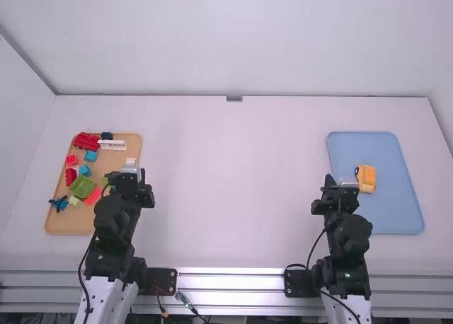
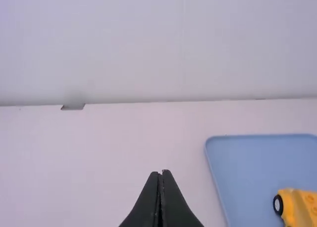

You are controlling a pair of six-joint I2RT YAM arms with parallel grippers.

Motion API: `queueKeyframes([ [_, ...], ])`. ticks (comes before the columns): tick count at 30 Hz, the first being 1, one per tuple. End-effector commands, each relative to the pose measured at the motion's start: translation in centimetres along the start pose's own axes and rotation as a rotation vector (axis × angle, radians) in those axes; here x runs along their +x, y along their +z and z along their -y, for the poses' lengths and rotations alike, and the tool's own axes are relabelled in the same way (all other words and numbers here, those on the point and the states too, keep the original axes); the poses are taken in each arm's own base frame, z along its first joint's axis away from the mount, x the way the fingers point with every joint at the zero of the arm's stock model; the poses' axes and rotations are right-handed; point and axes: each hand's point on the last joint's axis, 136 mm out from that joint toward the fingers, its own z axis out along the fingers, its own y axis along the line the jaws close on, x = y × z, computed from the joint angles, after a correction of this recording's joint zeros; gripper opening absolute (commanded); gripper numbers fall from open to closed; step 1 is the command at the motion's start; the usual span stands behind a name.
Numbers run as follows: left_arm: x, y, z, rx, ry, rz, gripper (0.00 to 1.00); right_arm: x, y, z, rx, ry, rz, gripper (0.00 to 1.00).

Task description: Assemble lego blocks to make yellow taxi

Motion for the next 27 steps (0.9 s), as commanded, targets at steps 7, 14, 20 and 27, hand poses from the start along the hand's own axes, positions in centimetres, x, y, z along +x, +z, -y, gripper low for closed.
queueKeyframes([
  [7,3.2,-0.1,0.1,0.006,0.001,0.009,0.00,2.4,0.1,0.0,0.002,0.004,0.005,0.00],
  [14,5.0,0.0,0.1,0.006,0.001,0.018,0.00,2.1,0.0,0.0,0.002,0.003,0.024,0.00],
  [20,3.6,-0.5,0.1,0.006,0.001,0.083,0.00,2.1,0.0,0.0,0.002,0.003,0.024,0.00],
  [27,2.5,-0.9,0.1,0.006,0.001,0.133,0.00,2.1,0.0,0.0,0.002,0.003,0.024,0.00],
])
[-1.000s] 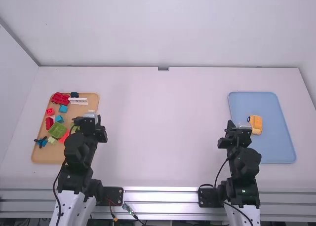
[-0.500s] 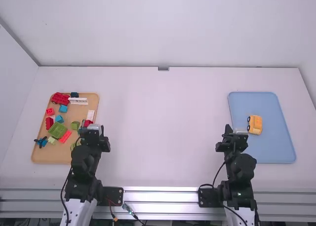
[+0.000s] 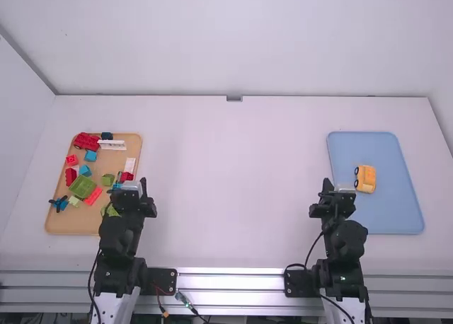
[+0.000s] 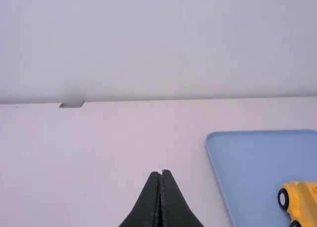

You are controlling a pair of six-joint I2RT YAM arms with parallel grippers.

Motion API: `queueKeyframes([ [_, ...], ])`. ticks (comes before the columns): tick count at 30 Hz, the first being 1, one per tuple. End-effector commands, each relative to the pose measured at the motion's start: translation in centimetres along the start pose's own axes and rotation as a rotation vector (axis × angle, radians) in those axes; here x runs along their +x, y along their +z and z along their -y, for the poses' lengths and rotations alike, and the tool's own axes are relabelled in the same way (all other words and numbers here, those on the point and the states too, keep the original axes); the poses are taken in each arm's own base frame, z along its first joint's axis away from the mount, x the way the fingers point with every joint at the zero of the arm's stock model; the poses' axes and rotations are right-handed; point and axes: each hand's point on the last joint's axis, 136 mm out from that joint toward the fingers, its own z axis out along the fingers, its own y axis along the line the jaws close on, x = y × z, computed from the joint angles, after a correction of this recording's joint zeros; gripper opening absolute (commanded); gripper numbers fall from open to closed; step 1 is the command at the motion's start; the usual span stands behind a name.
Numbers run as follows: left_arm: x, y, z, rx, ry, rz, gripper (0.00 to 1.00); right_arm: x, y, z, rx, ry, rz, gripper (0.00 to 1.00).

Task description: Assemble lego blocks to make yellow taxi

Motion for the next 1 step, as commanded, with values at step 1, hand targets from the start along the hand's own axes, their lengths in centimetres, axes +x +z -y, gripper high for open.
queueKeyframes([
  [1,0.36,0.04,0.13,0.006,0.001,-0.002,0.00,0.52,0.05,-0.04,-0.001,0.003,-0.008,0.00],
])
